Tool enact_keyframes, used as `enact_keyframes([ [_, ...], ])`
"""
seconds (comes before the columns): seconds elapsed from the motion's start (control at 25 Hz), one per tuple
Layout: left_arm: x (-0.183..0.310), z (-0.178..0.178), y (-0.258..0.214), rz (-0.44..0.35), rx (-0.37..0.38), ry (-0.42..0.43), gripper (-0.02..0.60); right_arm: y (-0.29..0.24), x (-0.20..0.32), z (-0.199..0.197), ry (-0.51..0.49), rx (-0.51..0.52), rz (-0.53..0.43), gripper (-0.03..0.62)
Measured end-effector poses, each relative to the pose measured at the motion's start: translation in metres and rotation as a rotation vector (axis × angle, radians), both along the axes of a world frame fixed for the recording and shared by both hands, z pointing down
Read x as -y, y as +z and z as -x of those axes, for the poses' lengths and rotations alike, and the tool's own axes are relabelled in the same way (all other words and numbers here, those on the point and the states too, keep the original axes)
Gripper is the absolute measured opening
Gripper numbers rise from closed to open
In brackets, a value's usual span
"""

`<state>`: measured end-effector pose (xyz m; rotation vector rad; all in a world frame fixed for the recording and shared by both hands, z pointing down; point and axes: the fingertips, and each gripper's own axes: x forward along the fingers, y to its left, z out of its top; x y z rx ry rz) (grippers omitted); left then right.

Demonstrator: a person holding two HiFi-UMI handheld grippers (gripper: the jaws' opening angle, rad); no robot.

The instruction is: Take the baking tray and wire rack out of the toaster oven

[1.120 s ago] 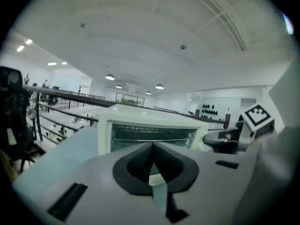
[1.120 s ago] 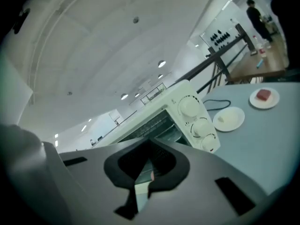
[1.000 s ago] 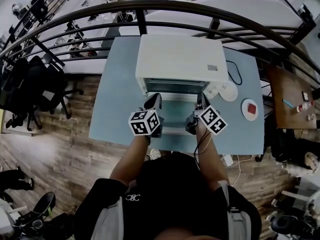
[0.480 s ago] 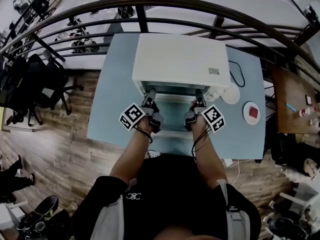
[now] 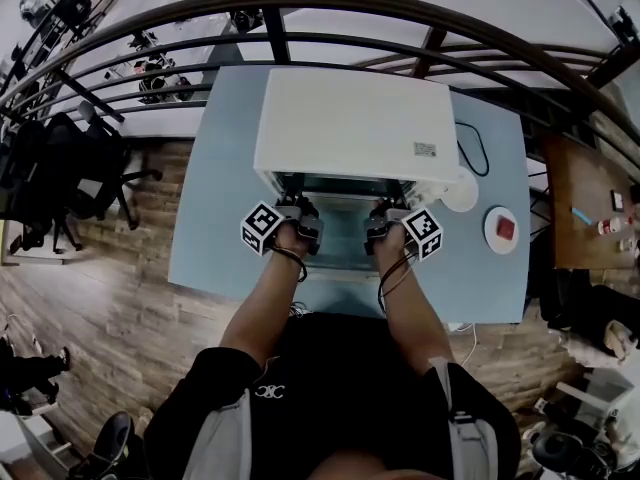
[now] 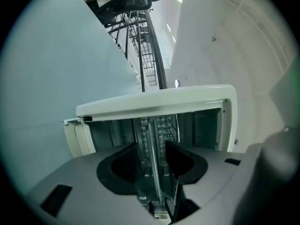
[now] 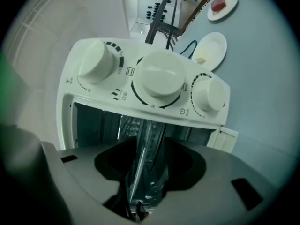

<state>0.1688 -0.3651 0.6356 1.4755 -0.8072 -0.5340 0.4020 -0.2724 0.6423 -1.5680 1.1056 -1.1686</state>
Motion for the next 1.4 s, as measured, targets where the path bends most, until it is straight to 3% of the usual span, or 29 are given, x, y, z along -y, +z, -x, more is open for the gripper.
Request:
enact_keyframes([
  [0.28, 0.018, -0.002, 0.014, 0.075, -0.085, -0.099, 0.154, 0.007, 0.023, -0.003, 0.038, 0.138, -0.071, 0.171],
  [0.36, 0.021, -0.002, 0.014, 0.068, -0.088, -0.116, 0.109, 0.009, 0.028, -0.002, 0.043, 0.155, -0.073, 0.156],
  [0.44, 0.019, -0.007, 0.008, 0.040, -0.072, -0.128, 0.048, 0.007, 0.027, -0.006, 0.037, 0.168, -0.075, 0.089],
  [0.48, 0.015, -0.011, 0.005, 0.028, -0.065, -0.134, 0.046, 0.004, 0.024, -0.009, 0.029, 0.167, -0.078, 0.063],
  [0.68, 0.017, -0.009, 0.005, 0.030, -0.084, -0.169, 0.040, 0.004, 0.027, -0.008, 0.013, 0.168, -0.068, 0.057],
  [0.88, -0.008, -0.012, -0.009, 0.031, -0.097, -0.164, 0.038, -0.007, 0.004, -0.008, 0.003, 0.177, -0.061, 0.055],
  [1.08, 0.001, 0.005, 0.007, 0.059, -0.093, -0.151, 0.035, 0.008, 0.012, 0.008, 0.013, 0.190, -0.050, 0.054],
  [1.4, -0.030, 0.022, 0.008, 0.057, -0.082, -0.100, 0.032, 0.012, -0.022, 0.025, 0.006, 0.172, -0.032, 0.051],
])
